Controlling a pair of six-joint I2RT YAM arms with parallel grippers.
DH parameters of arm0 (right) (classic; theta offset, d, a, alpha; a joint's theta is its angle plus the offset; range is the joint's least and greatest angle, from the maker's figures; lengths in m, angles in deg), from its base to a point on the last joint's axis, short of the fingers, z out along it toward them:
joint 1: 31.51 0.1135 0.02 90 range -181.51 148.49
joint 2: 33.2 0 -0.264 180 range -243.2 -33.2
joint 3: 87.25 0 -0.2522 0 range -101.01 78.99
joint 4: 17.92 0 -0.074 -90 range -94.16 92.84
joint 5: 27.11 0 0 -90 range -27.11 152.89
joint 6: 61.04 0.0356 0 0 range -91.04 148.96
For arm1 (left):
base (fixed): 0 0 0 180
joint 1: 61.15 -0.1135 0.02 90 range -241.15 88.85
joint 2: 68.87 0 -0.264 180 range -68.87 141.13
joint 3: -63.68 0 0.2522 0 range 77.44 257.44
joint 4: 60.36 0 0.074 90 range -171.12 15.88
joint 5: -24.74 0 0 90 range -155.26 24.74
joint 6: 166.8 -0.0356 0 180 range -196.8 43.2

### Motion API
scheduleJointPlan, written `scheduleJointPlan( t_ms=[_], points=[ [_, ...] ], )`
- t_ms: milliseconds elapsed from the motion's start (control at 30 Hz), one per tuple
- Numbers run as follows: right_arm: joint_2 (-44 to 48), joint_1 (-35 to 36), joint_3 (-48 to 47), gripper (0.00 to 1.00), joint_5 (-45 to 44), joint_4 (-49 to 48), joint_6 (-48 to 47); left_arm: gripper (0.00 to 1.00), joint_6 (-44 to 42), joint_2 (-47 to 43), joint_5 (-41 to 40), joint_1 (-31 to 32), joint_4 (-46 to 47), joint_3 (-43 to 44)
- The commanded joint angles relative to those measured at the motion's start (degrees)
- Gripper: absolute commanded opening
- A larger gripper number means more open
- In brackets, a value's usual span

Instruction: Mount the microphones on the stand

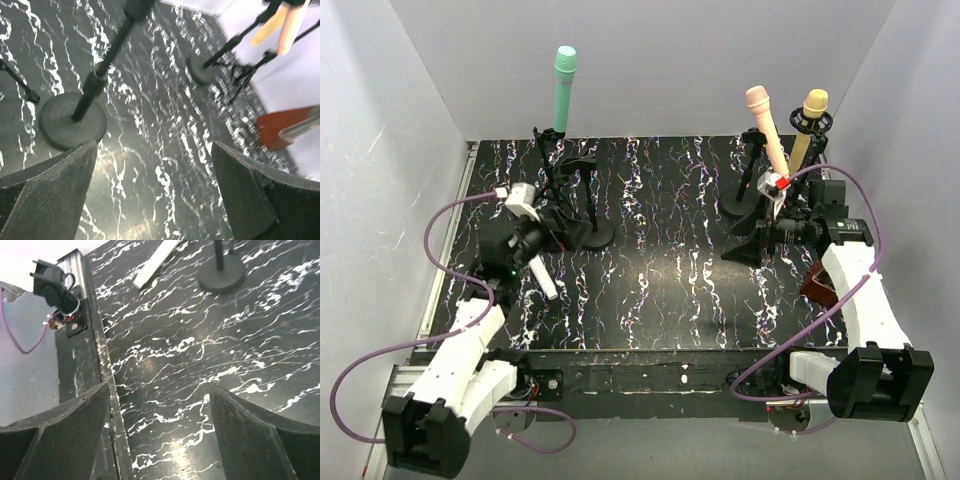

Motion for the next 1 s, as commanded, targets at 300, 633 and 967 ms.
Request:
scheduleJointPlan(
  t_ms=[300,633,967],
  points=[
    [-3.8,0.7,7.6,0.85,8.4,6.0,-12.4,0.97,-11.0,11.9,16.5,-12.0,-17.1,31.4],
    [-9.9,0.7,3.0,0.82,8.8,20.4,-25.6,0.83,-30.6,23.7,19.9,-10.2,-21.4,41.6],
    [-8.2,0.7,4.6,0.82,6.5,19.0,-25.1,0.6,-34.0,30.7,25.7,-9.7,-15.5,42.5]
  ],
)
